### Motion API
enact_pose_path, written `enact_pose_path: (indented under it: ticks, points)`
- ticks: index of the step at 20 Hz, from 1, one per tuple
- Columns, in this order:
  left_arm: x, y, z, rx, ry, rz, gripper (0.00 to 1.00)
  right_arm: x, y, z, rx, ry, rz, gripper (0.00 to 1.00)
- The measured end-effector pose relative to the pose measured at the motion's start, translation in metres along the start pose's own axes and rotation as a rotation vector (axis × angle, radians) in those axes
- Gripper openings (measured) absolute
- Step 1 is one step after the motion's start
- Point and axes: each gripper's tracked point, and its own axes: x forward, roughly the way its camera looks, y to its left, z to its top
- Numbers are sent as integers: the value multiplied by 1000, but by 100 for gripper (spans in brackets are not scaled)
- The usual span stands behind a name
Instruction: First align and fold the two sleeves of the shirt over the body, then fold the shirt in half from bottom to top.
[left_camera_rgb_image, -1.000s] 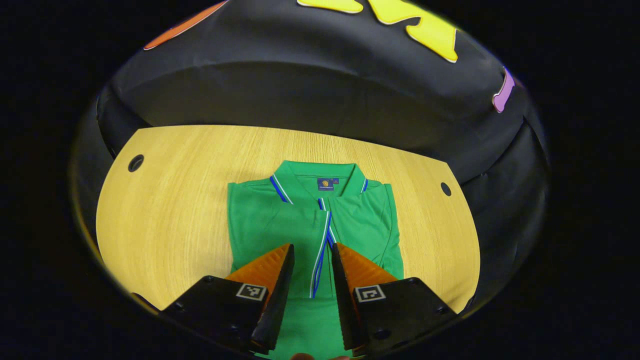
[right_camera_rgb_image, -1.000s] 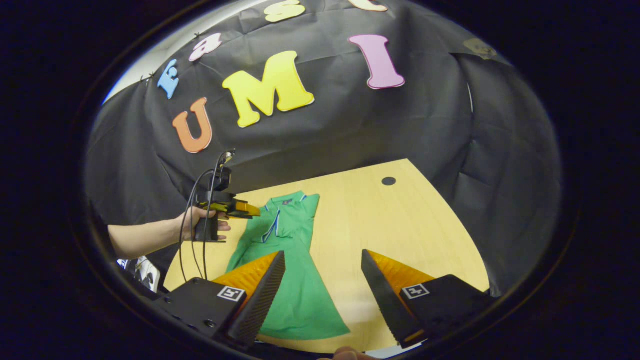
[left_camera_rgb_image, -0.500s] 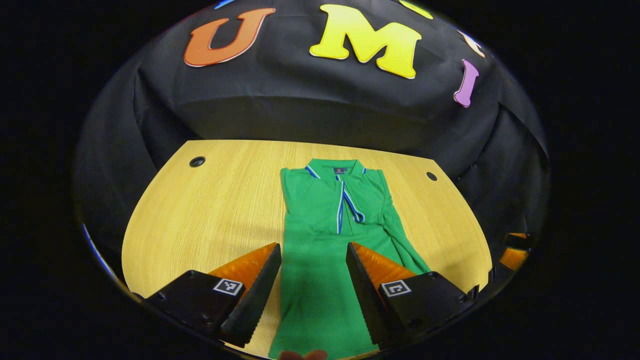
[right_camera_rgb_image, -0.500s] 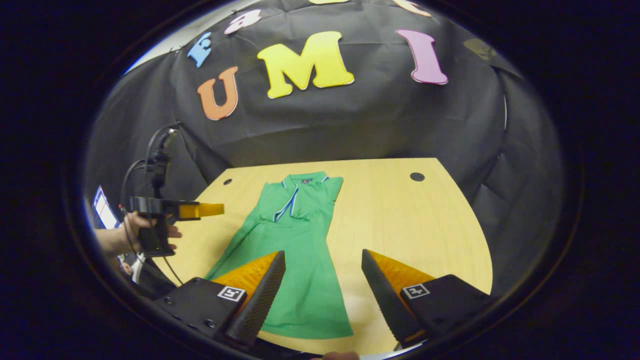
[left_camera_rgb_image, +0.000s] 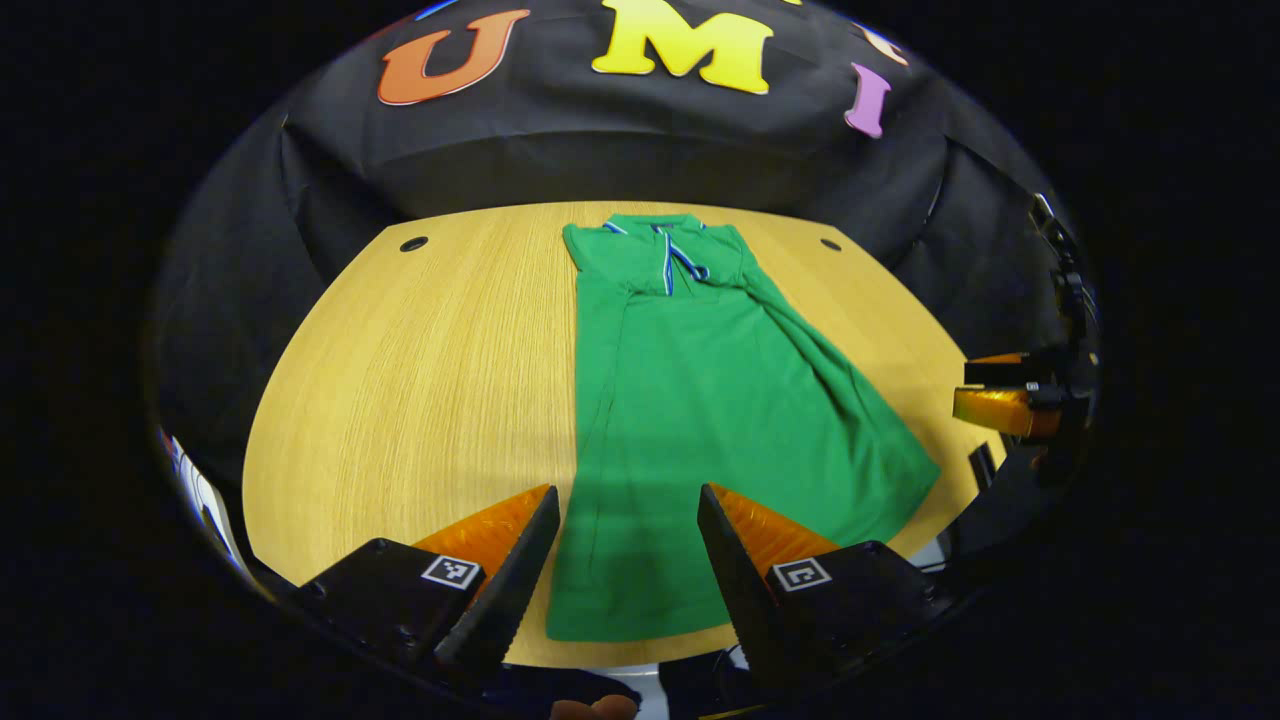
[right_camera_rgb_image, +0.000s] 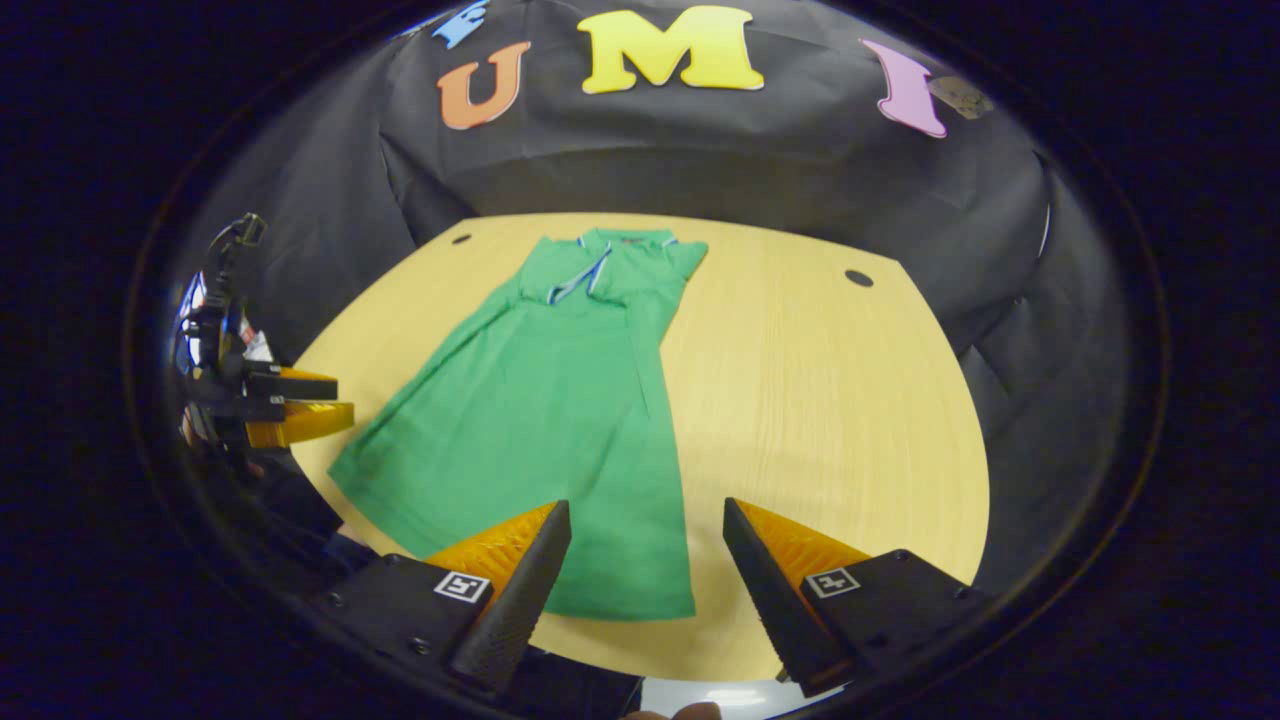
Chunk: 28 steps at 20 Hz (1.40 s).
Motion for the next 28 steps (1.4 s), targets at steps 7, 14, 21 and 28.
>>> enact_pose_path:
  ticks: [7,14,21,28]
  points:
    - [-6,16,-72,78,88,-11,91,17,-4,-64,-15,178,-29,98]
    - [-9,15,-84,54,166,-12,90,37,-2,-85,-56,250,-56,98]
    - [-14,1,-91,68,227,-40,72,40,9,-85,-45,282,-18,76]
    - [-8,-26,-89,-119,207,-129,4,42,15,-83,37,307,40,2]
